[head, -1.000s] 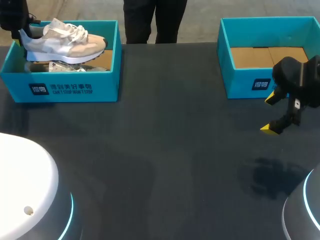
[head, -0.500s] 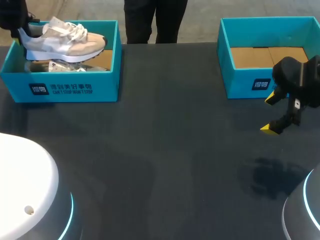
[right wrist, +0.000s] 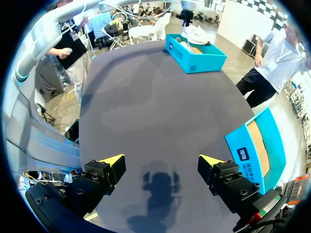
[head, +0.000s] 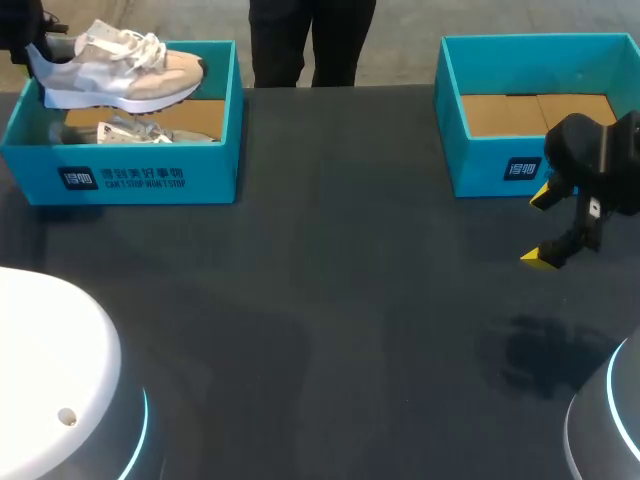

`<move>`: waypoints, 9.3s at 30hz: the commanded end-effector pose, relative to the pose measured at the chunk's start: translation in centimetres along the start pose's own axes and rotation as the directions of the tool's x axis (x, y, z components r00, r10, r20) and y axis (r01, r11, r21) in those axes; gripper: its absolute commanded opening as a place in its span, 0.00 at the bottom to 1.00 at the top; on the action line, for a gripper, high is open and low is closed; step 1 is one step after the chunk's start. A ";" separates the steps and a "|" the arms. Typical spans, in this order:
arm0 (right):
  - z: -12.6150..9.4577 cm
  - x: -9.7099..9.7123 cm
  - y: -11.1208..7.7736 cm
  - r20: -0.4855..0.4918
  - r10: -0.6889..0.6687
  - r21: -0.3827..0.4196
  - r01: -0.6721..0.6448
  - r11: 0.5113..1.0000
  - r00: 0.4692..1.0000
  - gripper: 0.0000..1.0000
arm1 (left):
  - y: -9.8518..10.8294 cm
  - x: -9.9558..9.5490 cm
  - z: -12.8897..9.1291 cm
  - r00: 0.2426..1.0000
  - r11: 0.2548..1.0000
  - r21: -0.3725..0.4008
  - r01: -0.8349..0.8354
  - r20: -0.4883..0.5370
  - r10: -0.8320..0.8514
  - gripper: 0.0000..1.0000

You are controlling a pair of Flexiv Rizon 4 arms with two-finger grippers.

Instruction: Take the shoe out of the shoebox, open the shoe tongue, remove and reinsert the insole, then place the shoe into the shoebox

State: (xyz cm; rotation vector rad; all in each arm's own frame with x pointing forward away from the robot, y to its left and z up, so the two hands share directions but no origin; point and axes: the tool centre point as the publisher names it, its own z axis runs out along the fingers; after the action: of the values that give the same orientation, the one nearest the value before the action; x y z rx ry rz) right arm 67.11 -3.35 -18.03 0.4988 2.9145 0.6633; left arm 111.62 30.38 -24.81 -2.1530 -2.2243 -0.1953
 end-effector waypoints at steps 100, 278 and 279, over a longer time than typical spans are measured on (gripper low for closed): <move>0.2 -0.1 0.1 -0.002 0.001 0.003 -0.001 1.000 1.000 1.00 | 9.0 -3.5 15.0 0.992 0.995 0.074 0.071 -0.106 -0.063 0.45; 0.2 -0.1 0.1 -0.002 0.001 0.003 -0.001 1.000 1.000 1.00 | -5.6 -1.0 8.4 0.966 0.962 0.091 -0.258 0.023 0.257 0.00; 0.2 -0.1 0.1 -0.002 0.001 0.003 -0.001 1.000 1.000 1.00 | -5.6 -1.0 8.2 0.966 0.961 0.098 -0.260 0.023 0.259 0.00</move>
State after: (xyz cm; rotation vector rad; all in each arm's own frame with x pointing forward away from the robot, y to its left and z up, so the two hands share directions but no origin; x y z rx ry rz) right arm 67.11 -3.35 -18.04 0.4990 2.9145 0.6633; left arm 106.46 30.17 -34.67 -2.3686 -1.8948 -0.0744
